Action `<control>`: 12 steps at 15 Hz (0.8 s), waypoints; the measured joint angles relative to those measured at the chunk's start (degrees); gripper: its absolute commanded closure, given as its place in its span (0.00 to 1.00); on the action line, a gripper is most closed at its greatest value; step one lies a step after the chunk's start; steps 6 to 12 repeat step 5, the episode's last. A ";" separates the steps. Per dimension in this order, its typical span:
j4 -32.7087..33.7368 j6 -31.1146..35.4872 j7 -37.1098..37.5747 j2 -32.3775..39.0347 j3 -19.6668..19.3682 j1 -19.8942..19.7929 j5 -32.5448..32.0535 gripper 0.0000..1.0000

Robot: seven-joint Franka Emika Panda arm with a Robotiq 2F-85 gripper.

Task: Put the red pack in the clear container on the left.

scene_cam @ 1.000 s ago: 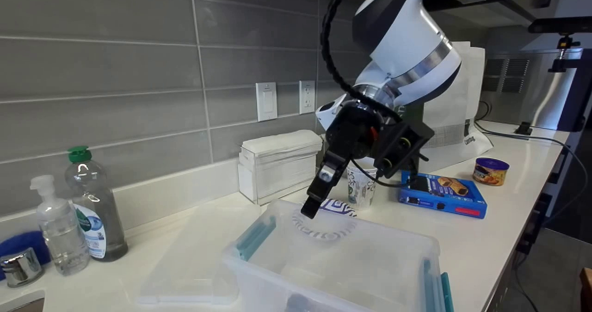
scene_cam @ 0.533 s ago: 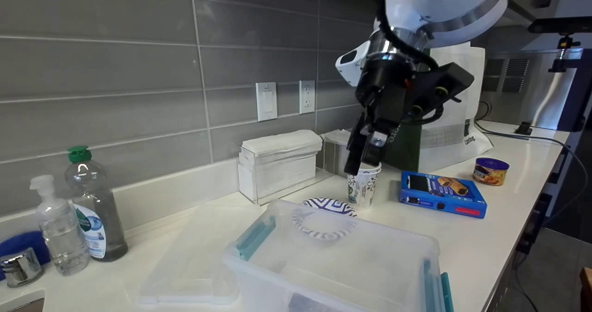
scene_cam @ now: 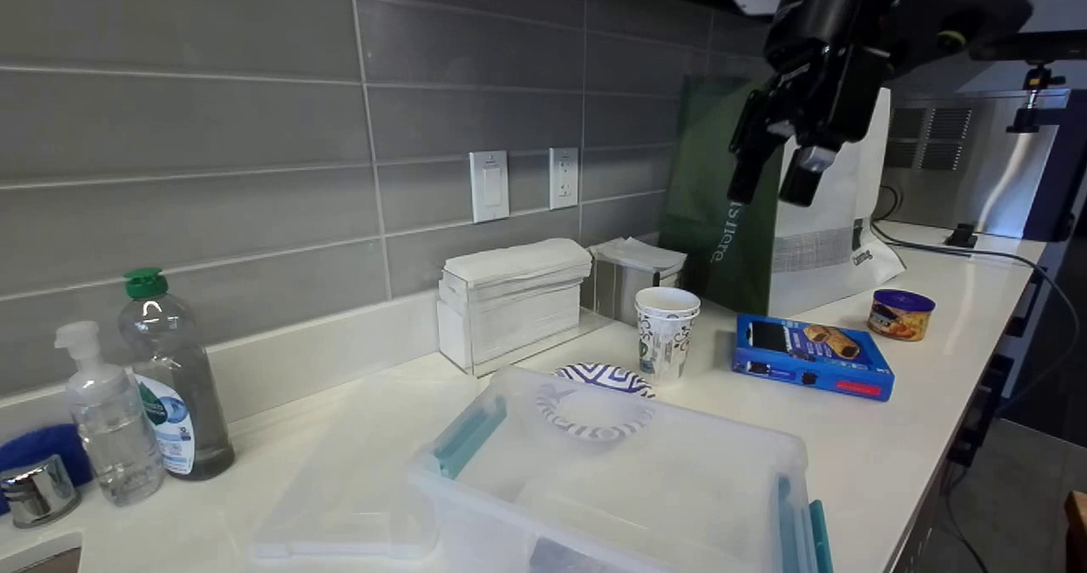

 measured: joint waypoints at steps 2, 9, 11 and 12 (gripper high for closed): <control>-0.82 -0.04 4.06 -5.54 0.01 0.00 -5.12 0.00; -0.75 -0.77 7.54 -12.54 0.08 0.03 -10.01 0.00; -0.75 -0.77 7.54 -12.54 0.08 0.03 -10.01 0.00; -0.75 -0.77 7.54 -12.54 0.08 0.03 -10.01 0.00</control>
